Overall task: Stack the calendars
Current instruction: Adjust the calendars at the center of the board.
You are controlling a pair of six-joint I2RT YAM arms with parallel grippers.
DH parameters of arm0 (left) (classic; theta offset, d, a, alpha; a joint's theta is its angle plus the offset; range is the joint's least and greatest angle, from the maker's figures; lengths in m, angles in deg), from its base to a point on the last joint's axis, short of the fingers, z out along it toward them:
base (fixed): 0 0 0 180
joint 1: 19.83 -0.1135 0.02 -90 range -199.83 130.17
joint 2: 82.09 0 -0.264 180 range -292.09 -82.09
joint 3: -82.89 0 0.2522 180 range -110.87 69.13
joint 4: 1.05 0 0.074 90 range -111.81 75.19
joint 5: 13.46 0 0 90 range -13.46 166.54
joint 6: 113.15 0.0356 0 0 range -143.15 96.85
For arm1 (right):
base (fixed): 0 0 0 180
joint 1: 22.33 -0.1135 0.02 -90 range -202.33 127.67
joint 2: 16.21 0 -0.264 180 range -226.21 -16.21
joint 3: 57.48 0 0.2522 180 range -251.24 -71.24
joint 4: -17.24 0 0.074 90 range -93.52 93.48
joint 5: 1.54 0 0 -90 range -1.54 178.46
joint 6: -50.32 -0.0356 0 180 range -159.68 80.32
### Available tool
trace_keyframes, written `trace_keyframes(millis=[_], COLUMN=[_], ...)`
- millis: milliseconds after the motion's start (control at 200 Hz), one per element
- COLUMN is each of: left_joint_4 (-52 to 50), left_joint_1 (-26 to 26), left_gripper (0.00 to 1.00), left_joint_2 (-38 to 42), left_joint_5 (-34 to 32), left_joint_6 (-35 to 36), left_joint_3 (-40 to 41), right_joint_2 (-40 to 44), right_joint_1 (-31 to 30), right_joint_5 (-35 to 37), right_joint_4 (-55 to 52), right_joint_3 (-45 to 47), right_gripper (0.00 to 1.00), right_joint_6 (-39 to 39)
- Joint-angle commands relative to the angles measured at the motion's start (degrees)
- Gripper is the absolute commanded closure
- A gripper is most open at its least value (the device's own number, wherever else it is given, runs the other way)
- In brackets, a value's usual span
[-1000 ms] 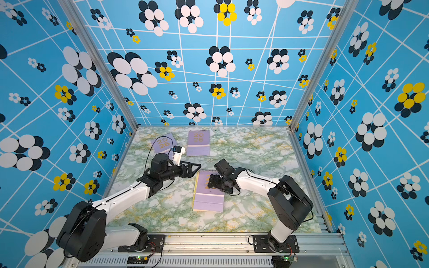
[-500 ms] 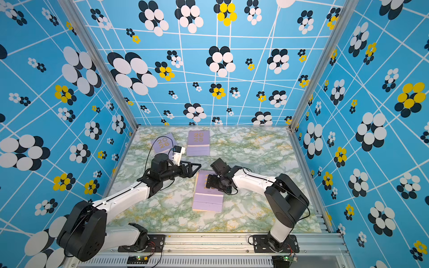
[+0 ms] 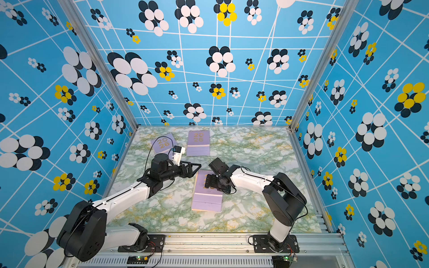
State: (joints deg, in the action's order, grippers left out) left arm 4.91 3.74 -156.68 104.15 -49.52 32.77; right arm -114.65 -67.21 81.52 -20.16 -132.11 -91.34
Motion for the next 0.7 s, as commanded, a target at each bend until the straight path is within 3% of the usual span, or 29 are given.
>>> trace_keyframes(millis=[0, 440, 695], left_joint_4=[1.9, 1.2, 0.8], left_joint_1=[-0.6, -0.8, -0.8], left_gripper=[0.00, 0.01, 0.00], left_joint_2=[-0.9, -0.3, -0.3], left_joint_5=[1.0, 0.8, 0.6], left_joint_6=[-0.2, 0.0, 0.1], left_joint_3=[0.8, 0.7, 0.5], right_joint_2=[-0.6, 5.2, 4.0], right_joint_1=[-0.6, 4.3, 6.3], right_joint_5=[1.1, 2.1, 1.8], right_joint_4=[-1.4, -4.1, -5.3], right_joint_3=[-1.3, 0.5, -1.2], right_gripper=[0.05, 0.04, 0.04], right_joint_6=[0.1, 4.0, 6.3])
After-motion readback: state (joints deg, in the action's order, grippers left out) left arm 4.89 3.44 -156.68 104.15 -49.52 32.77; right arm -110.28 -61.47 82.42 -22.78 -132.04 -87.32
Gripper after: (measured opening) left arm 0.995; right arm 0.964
